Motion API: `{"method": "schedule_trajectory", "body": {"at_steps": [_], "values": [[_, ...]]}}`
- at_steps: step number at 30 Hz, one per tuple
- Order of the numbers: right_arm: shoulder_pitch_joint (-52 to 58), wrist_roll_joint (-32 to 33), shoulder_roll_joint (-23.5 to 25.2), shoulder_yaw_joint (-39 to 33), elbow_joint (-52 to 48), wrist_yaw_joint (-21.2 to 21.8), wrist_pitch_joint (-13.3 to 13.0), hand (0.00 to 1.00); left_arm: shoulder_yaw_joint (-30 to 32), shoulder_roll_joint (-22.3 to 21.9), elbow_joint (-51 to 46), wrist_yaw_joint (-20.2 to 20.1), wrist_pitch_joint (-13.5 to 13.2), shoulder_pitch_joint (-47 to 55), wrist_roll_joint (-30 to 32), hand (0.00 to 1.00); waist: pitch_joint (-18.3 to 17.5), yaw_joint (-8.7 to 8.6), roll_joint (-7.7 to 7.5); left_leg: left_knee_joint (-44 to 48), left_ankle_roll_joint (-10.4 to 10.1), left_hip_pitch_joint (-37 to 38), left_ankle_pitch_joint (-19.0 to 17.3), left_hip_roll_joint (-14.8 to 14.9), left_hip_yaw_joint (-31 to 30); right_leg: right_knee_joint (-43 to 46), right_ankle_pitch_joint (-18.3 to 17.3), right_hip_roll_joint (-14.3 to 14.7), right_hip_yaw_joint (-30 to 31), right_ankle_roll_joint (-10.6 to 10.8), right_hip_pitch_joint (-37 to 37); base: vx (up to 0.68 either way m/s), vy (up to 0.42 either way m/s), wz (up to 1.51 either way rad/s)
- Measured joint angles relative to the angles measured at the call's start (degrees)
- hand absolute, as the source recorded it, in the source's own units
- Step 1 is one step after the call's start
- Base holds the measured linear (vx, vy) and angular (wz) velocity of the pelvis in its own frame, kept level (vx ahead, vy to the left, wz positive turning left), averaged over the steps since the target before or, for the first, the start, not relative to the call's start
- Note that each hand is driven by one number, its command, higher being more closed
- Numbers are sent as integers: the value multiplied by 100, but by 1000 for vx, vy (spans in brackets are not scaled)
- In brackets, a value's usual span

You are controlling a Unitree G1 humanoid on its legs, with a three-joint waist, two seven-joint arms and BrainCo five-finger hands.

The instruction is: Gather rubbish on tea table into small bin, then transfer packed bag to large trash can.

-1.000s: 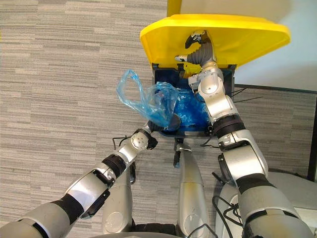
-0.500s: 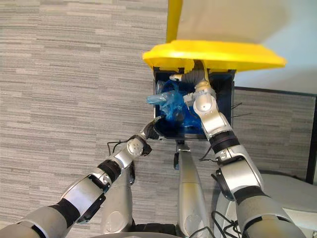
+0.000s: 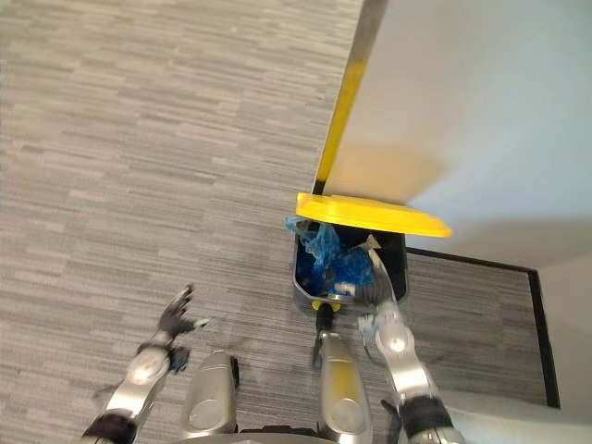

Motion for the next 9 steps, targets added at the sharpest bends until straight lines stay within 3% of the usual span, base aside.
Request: {"method": "schedule_trajectory", "body": {"at_steps": [2,3,4,5,6,9], "values": [[324,-166,83,-3,280,100,6,0,137,-33,-4,-22,11,277,2,0,-175,-20,-102,-306,-51,-7,224,-44,27,455,-419,-57,31,177,287,-133,-106,-5],[570,-189,187,-2,309,175,-7,0,222,-113,-17,-23,53,482,8,0,-337,-8,-216,-437,-134,-72,314,-84,100,248,-773,-94,102,366,459,-135,-187,-24],[683,-213,213,-13,353,180,-16,0,261,-159,-11,-26,93,553,11,0,-411,-19,-317,-513,-228,-101,365,-98,100,-143,-1009,-44,72,342,579,-148,-202,-27],[736,-222,224,-33,419,179,-26,0,269,-250,-4,-29,99,601,22,0,-519,4,-313,-581,-313,-163,419,-134,160,-613,-1226,21,94,328,709,-100,-169,-34],[732,-224,185,-133,627,173,-36,0,255,-524,116,-99,94,556,27,0,-676,49,-179,-710,-368,-273,500,-67,143,-1141,-1246,222,117,2,681,-71,-109,-48],[679,-226,100,-260,1195,169,-40,0,266,-832,308,-152,82,531,58,0,-850,62,51,-1415,-277,-114,832,-16,165,-1727,-856,458,215,-99,705,-23,-64,-35]]}}
